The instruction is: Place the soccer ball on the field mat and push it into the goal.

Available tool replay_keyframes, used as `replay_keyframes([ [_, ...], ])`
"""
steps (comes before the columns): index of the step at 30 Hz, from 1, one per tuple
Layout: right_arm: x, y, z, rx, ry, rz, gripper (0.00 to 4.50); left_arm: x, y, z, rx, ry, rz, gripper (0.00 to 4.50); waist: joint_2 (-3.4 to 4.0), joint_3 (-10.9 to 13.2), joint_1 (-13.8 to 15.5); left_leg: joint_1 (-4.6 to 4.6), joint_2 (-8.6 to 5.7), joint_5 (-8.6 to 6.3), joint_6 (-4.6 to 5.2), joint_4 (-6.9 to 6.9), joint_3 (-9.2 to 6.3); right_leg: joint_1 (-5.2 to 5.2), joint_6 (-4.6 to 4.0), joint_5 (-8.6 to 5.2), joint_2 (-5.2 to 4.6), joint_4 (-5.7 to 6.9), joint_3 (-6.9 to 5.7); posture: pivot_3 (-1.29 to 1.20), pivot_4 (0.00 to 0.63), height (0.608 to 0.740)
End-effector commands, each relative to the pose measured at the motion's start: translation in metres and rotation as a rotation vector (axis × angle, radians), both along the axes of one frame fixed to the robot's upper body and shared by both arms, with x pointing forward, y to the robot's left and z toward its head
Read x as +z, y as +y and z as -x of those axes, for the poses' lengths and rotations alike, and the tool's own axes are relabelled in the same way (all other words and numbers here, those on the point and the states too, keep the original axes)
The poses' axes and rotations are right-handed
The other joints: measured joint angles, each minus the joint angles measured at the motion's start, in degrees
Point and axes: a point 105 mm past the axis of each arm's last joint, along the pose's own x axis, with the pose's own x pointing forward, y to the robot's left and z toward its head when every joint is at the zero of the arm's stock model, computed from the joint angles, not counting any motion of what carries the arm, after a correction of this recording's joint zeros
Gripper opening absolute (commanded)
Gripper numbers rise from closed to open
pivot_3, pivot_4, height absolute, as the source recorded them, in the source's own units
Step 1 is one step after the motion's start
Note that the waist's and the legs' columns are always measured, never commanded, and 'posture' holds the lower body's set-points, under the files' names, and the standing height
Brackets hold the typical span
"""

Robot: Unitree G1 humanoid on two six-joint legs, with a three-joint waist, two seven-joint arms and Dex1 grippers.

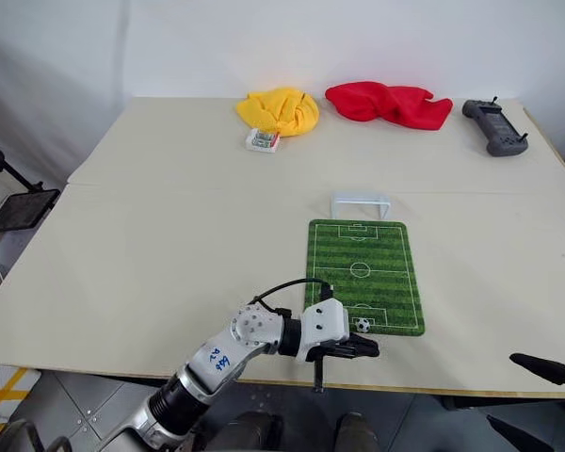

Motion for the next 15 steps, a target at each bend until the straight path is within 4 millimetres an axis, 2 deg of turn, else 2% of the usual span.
replay_keyframes([
  [1, 0.0, 0.004, 0.007, 0.044, -0.007, 0.003, 4.5, 0.003, -0.002, -0.006, 0.017, -0.031, -0.004, 0.02, 0.0, 0.0, 0.0, 0.0, 0.0, 0.0, 0.0, 0.01, 0.02, 0.0, 0.0, 0.0, 0.0, 0.0, 0.01, 0.0, 0.15, 0.74],
  [7, -0.003, 0.003, 0.006, 0.03, -0.023, -0.005, 4.5, 0.003, -0.009, -0.022, 0.067, -0.063, 0.004, 0.02, 0.0, 0.0, 0.01, 0.03, -0.01, -0.04, 0.07, 0.04, 0.16, 0.0, 0.05, 0.03, 0.0, -0.01, 0.12, 0.0, 0.15, 0.74],
  [10, -0.003, 0.005, 0.004, 0.012, -0.046, -0.02, 4.5, 0.019, -0.018, -0.045, 0.199, -0.084, 0.087, 0.02, -0.02, 0.01, 0.36, 0.01, -0.02, -0.05, 0.1, 0.06, 0.18, -0.01, 0.09, 0.05, -0.01, -0.04, 0.15, 0.0, 0.15, 0.74],
  [13, -0.002, 0.009, -0.003, -0.042, -0.094, -0.064, 4.5, 0.032, -0.015, -0.075, 0.375, -0.174, 0.138, 0.02, -0.05, 0.03, 0.74, -0.01, -0.01, -0.06, 0.11, 0.08, 0.22, -0.02, 0.12, 0.06, 0.0, -0.07, 0.16, 0.0, 0.15, 0.74],
  [15, 0.001, 0.011, -0.011, -0.105, -0.145, -0.107, 4.5, 0.041, -0.013, -0.087, 0.428, -0.226, 0.171, 0.02, -0.04, 0.03, 0.64, 0.02, 0.01, -0.07, 0.09, 0.05, 0.28, -0.06, 0.12, 0.06, 0.02, -0.06, 0.21, 0.0, 0.15, 0.74],
])
